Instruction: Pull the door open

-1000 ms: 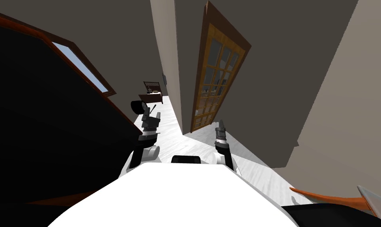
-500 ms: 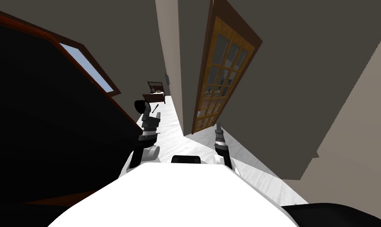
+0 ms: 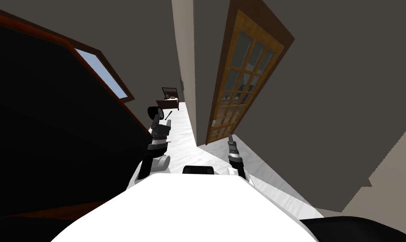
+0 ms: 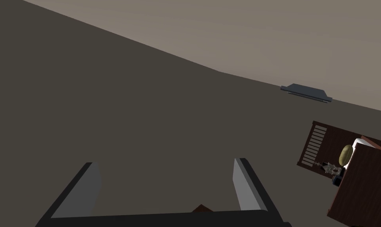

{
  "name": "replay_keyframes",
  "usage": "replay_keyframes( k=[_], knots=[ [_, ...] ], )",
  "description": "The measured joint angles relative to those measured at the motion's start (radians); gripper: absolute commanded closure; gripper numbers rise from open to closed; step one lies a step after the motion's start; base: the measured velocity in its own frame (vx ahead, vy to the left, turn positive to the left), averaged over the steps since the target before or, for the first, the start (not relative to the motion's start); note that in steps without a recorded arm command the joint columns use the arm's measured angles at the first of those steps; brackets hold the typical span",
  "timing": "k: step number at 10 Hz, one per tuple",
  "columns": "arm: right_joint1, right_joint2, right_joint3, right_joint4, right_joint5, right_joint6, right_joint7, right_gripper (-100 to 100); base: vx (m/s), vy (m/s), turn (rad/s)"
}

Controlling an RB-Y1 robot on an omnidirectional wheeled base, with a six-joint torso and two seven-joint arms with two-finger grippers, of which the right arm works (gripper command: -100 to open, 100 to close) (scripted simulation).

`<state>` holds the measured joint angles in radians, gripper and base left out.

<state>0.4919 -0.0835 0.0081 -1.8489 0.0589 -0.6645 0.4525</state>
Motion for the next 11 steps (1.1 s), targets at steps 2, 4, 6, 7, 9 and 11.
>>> replay_keyframes(
  k=[2, 4, 6, 7, 9, 11],
  knots=[
    [0.009, -0.002, -0.006, 0.032, 0.016, -0.016, 0.044, -100, 0.096, -0.036, 0.111],
    [0.011, -0.001, -0.01, 0.075, 0.034, -0.037, 0.093, -100, 0.099, -0.043, 0.126],
    [0.016, -0.003, -0.017, 0.106, 0.05, -0.049, 0.137, -100, 0.093, -0.044, 0.103],
    [0.015, -0.005, -0.023, 0.129, 0.058, -0.057, 0.159, -100, 0.08, -0.026, 0.115],
    [0.014, -0.001, -0.028, 0.182, 0.075, -0.085, 0.208, -100, 0.099, -0.038, 0.113],
    [0.019, 0.001, -0.034, 0.219, 0.093, -0.102, 0.256, -100, 0.088, -0.049, 0.112]
  ],
)
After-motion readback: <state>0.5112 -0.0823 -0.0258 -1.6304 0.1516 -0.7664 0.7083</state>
